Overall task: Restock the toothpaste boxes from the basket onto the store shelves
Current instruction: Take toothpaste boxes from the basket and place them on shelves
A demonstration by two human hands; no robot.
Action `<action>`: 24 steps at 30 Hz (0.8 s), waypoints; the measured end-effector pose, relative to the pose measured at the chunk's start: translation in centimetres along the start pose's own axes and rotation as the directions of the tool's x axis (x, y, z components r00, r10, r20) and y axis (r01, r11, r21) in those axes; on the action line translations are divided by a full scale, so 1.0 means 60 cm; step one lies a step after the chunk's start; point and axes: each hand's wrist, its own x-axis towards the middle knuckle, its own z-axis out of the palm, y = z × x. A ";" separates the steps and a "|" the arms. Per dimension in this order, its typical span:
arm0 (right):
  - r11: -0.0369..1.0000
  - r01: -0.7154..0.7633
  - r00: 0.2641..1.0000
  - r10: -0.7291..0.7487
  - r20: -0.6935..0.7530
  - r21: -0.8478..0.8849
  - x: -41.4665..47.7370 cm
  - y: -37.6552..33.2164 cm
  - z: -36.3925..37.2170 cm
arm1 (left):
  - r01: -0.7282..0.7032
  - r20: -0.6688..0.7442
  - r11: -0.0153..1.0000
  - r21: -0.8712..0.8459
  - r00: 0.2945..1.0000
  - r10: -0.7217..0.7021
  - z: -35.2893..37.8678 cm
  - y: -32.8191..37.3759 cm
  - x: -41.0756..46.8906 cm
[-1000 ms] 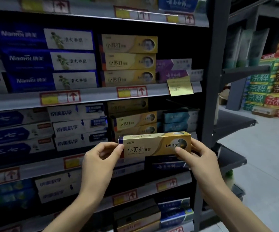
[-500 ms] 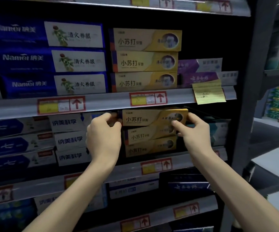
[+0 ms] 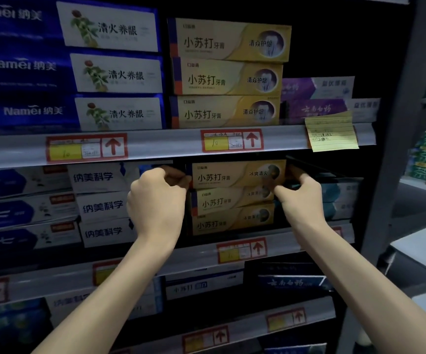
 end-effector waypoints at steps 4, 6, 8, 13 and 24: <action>0.998 0.012 1.000 -0.013 -0.013 -0.061 -0.017 -0.007 -0.015 | 0.031 0.062 0.997 -0.065 0.998 -0.027 -0.034 0.000 -0.021; 0.998 -0.007 1.000 0.006 -0.011 -0.057 -0.029 -0.007 -0.020 | 0.047 0.111 0.992 -0.115 0.993 -0.034 -0.051 -0.007 -0.035; 0.997 -0.016 1.000 0.016 -0.011 -0.073 -0.045 -0.007 -0.022 | 0.062 0.162 0.985 -0.159 0.986 -0.036 -0.067 -0.017 -0.049; 0.998 -0.012 1.000 0.011 -0.019 -0.059 -0.106 -0.019 -0.032 | 0.159 0.335 0.964 -0.213 0.939 -0.081 -0.108 -0.034 -0.088; 0.973 -0.217 0.964 0.201 0.174 0.077 -0.349 -0.050 -0.092 | 0.700 0.740 0.616 -0.361 0.617 -0.267 -0.197 -0.066 -0.203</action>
